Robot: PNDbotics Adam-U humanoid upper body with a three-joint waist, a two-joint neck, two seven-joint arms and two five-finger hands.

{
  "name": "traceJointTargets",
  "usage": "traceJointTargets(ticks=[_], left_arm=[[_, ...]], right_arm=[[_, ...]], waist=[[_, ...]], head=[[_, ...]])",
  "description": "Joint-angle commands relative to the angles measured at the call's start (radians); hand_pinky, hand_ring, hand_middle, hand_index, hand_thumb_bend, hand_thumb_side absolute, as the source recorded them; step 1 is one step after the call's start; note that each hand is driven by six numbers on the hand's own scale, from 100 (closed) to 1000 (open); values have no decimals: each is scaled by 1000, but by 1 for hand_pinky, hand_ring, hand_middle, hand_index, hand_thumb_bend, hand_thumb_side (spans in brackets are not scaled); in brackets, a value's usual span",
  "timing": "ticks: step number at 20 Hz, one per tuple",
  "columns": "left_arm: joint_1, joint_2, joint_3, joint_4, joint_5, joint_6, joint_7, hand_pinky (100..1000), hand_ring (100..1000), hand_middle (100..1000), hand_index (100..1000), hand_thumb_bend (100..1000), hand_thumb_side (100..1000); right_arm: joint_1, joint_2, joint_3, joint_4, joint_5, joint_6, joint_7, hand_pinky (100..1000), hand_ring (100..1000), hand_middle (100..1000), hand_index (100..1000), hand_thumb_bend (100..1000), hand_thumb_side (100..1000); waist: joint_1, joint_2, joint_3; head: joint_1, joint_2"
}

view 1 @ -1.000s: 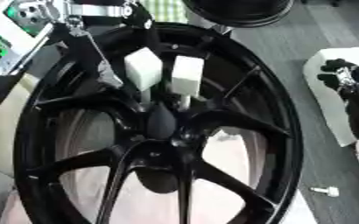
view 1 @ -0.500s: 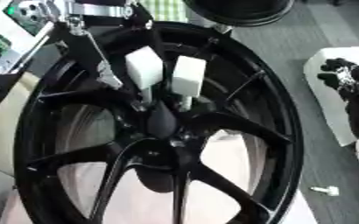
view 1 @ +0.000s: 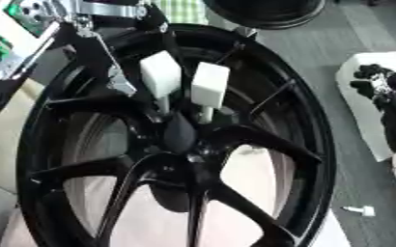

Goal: Pull the pin out of the wheel hub.

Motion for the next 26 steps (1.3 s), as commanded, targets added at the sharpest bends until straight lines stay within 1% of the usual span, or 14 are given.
traceJointTargets(ticks=[1, 8, 15, 16, 21, 26], left_arm=[[-29, 20, 13, -7, 10, -52, -59, 713, 580, 565, 683, 557, 100], [-38, 24, 8, -12, 16, -41, -59, 715, 585, 576, 694, 579, 100], [-40, 21, 14, -9, 33, -31, -59, 709, 574, 559, 684, 563, 100], [-40, 20, 14, -8, 34, -30, -59, 695, 553, 519, 656, 535, 100], [-41, 12, 17, 0, 44, -26, -59, 678, 515, 459, 595, 503, 100], [-40, 8, 13, 6, 55, -20, -59, 670, 495, 428, 566, 486, 100]], right_arm=[[-9, -19, -3, -19, -3, 1, 1, 897, 770, 723, 765, 156, 672], [-7, -22, -2, -19, -1, 1, 2, 897, 770, 723, 765, 156, 672], [-7, -21, -2, -19, -1, 1, 1, 897, 770, 723, 765, 156, 671], [-7, -21, -2, -19, -1, 0, 1, 897, 770, 723, 765, 156, 671], [-8, -19, -2, -19, -3, 0, 1, 897, 770, 723, 765, 156, 670], [-9, -19, -2, -20, -2, 1, 1, 897, 770, 723, 765, 157, 669]], waist=[[-3, -22, 1], [-1, -25, 4], [-1, -25, 4], [-1, -25, 3], [-1, -25, 1], [0, -25, 0]], head=[[-1, -4], [-4, -5], [-5, -5], [-5, -6], [-2, -8], [-1, -11]])
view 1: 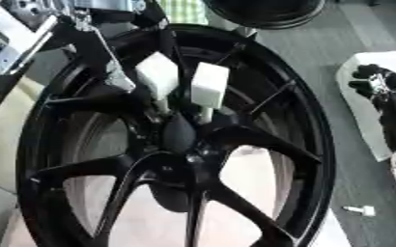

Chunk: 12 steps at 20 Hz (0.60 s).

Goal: Pull the pin out of the wheel hub.

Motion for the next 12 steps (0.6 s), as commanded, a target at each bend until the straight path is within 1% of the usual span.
traceJointTargets(ticks=[1, 5, 8, 10, 12], left_arm=[[-24, 8, 12, -4, 9, -36, -42, 669, 492, 422, 561, 485, 100], [-23, 7, 10, -2, 11, -34, -42, 661, 478, 394, 537, 474, 100], [-22, 6, 12, -1, 10, -35, -42, 661, 478, 394, 537, 474, 100], [-23, 5, 20, 1, 10, -37, -29, 624, 429, 330, 476, 443, 100], [-25, 3, 27, 4, 3, -38, 9, 604, 395, 284, 432, 421, 100]], right_arm=[[-10, -18, -3, -20, -2, 0, 0, 897, 770, 723, 765, 157, 669], [-11, -18, -4, -21, -3, 0, -2, 896, 770, 722, 765, 158, 668], [-11, -18, -4, -21, -3, 0, -2, 896, 770, 722, 765, 158, 668], [-11, -17, -4, -21, -4, 0, -2, 896, 770, 722, 765, 159, 667], [-12, -17, -4, -21, -5, 0, -3, 896, 770, 722, 765, 159, 667]], waist=[[-2, -25, -3], [-3, -25, -4], [-3, -25, -4], [-3, -25, -4], [-3, -26, -5]], head=[[3, -11], [5, -11], [5, -10], [5, -10], [6, -10]])
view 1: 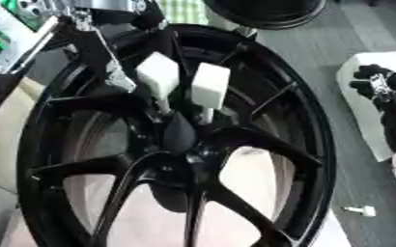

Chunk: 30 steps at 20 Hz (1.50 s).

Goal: Pull the pin out of the wheel hub.

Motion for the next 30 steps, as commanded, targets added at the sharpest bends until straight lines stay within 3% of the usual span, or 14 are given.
traceJointTargets(ticks=[1, 12, 24, 30], left_arm=[[-25, 6, 24, -2, -7, -32, 23, 604, 395, 284, 432, 421, 100], [-34, 11, 33, 0, -7, 3, 122, 573, 355, 210, 364, 453, 100], [-62, 55, 77, -40, 43, 52, 91, 574, 353, 204, 359, 464, 100], [-62, 99, 119, -62, 82, 70, 119, 574, 349, 199, 356, 482, 100]], right_arm=[[-12, -17, -4, -21, -5, 0, -2, 896, 770, 722, 765, 159, 667], [-13, -17, -4, -21, -7, 0, -3, 896, 770, 722, 765, 160, 666], [-7, -22, -6, -20, -5, 1, -5, 896, 769, 722, 765, 163, 664], [-2, -25, -9, -20, -4, 1, -8, 896, 769, 722, 764, 163, 663]], waist=[[-2, -26, -3], [1, -31, -3], [7, -38, 5], [9, -41, 15]], head=[[3, -10], [2, -5], [-7, 1], [-15, 8]])
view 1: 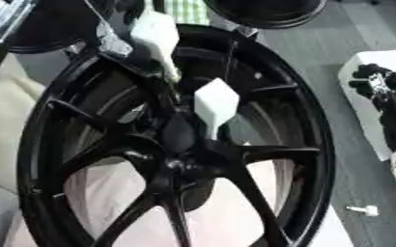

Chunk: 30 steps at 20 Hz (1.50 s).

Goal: Pull the pin out of the wheel hub.

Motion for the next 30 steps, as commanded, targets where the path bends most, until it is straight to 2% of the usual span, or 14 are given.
traceJointTargets(ticks=[1, 10, 14, 15, 18, 23, 25, 30], left_arm=[[-20, 67, 51, -28, 29, 8, 29, 574, 348, 198, 356, 485, 100], [70, 244, 159, -98, 127, 21, 162, 572, 343, 191, 352, 514, 100], [97, 277, 172, -128, 157, 29, 193, 572, 343, 191, 352, 514, 100], [106, 286, 180, -123, 154, 35, 199, 570, 342, 188, 348, 507, 100], [167, 348, 240, -65, 163, 49, 238, 569, 342, 186, 347, 507, 100], [296, 476, 360, 51, 203, 23, 318, 568, 340, 184, 347, 505, 100], [350, 504, 386, 86, 222, 20, 351, 568, 338, 184, 348, 501, 100], [494, 528, 407, 145, 240, 15, 408, 571, 343, 187, 351, 492, 100]], right_arm=[[-2, -27, -9, -20, -3, 0, -6, 896, 769, 722, 764, 163, 663], [11, -43, -22, -19, -1, -1, -19, 896, 769, 721, 764, 164, 662], [11, -44, -22, -20, -2, -1, -20, 896, 769, 721, 764, 164, 662], [16, -47, -28, -19, -2, -1, -24, 895, 769, 721, 764, 166, 660], [27, -57, -45, -19, -4, -3, -40, 895, 769, 721, 764, 166, 659], [23, -56, -47, -21, -7, -4, -45, 895, 768, 721, 763, 168, 659], [20, -55, -47, -22, -8, -4, -46, 895, 768, 721, 763, 167, 659], [18, -51, -48, -22, -9, -4, -47, 895, 768, 721, 763, 168, 660]], waist=[[-3, -36, 7], [3, -38, 31], [4, -38, 31], [5, -39, 38], [1, -41, 69], [-3, -34, 66], [-4, -31, 64], [-10, -27, 60]], head=[[-11, 8], [-38, 16], [-38, 16], [-53, 14], [-79, 7], [-74, -24], [-71, -33], [-73, -46]])
